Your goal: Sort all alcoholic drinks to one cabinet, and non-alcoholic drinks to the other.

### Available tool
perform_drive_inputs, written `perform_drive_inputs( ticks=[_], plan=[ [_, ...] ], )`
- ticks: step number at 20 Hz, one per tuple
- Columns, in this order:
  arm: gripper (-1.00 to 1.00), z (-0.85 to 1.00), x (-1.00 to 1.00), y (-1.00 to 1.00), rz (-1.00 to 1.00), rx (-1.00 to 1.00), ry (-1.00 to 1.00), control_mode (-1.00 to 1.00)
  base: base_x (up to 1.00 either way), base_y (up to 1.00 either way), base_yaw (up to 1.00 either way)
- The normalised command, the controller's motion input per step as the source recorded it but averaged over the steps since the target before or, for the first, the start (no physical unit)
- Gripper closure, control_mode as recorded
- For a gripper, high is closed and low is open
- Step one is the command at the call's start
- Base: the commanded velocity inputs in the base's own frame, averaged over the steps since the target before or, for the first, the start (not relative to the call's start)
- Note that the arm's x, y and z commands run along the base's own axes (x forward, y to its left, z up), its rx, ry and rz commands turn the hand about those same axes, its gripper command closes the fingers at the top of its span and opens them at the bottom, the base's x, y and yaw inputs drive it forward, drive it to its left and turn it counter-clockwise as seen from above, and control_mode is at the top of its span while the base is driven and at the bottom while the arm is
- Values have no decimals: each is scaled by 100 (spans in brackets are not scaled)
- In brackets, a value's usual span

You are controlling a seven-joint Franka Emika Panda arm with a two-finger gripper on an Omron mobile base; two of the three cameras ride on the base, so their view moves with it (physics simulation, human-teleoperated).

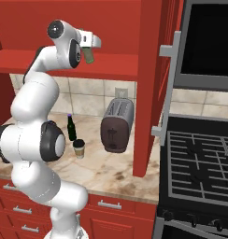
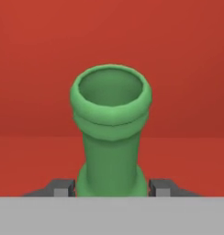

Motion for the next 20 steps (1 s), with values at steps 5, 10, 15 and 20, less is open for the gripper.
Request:
perform_drive_inputs(
  ticks=[5,10,15,20],
  plan=[
    [-100,-5,14,-8,0,3,3,-100,0,0,0],
    [-100,0,22,-5,0,2,0,-100,0,0,0],
    [-100,-4,27,-3,0,1,0,-100,0,0,0],
    [-100,-2,7,-3,0,1,0,-100,0,0,0]
  ],
)
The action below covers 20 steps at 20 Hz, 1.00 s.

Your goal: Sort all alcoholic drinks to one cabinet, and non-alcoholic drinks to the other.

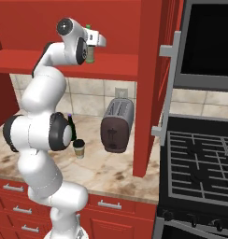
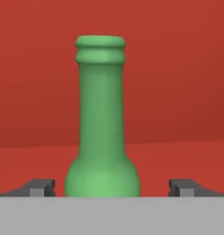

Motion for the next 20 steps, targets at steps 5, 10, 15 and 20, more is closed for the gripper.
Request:
perform_drive_inputs(
  ticks=[5,10,15,20],
  plan=[
    [-100,0,-3,-2,0,1,0,-100,0,0,0],
    [-100,-1,-56,0,0,2,-3,-100,0,0,0],
    [-100,-34,-100,0,-5,1,0,-100,0,0,0],
    [-100,-63,-100,0,-5,0,0,-100,0,0,0]
  ],
)
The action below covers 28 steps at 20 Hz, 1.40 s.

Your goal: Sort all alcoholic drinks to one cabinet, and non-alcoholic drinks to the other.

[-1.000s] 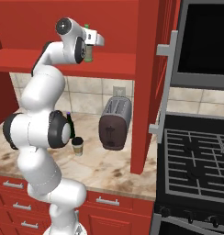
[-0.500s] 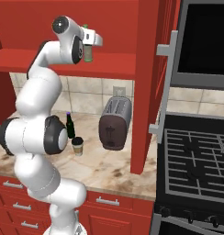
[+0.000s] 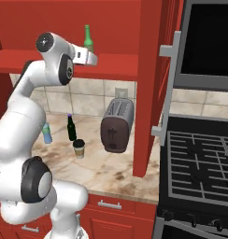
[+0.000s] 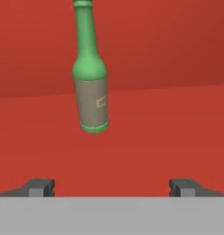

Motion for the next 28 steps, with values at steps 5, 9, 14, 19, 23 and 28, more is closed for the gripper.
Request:
perform_drive_inputs(
  ticks=[5,9,14,19,23,28],
  plan=[
    [-100,-75,-100,5,-4,0,0,-100,0,0,0],
    [-100,-74,-100,19,-2,0,0,-100,0,0,0],
    [-100,-74,-65,39,0,0,3,-100,0,0,0],
    [-100,-80,9,32,0,0,12,-100,0,0,0],
    [-100,-91,47,23,3,0,26,-100,0,0,0],
    [-100,-63,81,11,8,0,27,-100,0,0,0]
  ],
)
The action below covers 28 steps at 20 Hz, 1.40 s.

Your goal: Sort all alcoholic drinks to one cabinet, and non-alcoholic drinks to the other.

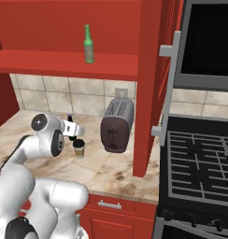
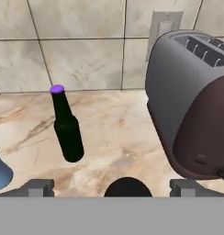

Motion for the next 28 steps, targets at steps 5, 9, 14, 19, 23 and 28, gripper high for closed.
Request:
perform_drive_inputs(
  ticks=[5,9,14,19,23,28],
  plan=[
    [-100,-27,86,19,6,0,12,-100,0,0,0],
    [-100,0,64,34,5,0,1,-100,0,0,0],
    [-100,-6,34,36,4,0,0,-100,0,0,0],
    [-100,-37,1,19,2,0,0,-100,0,0,0],
    [-100,-23,0,0,1,0,0,-100,0,0,0],
    [-100,-6,4,0,0,0,0,-100,0,0,0]
  ],
)
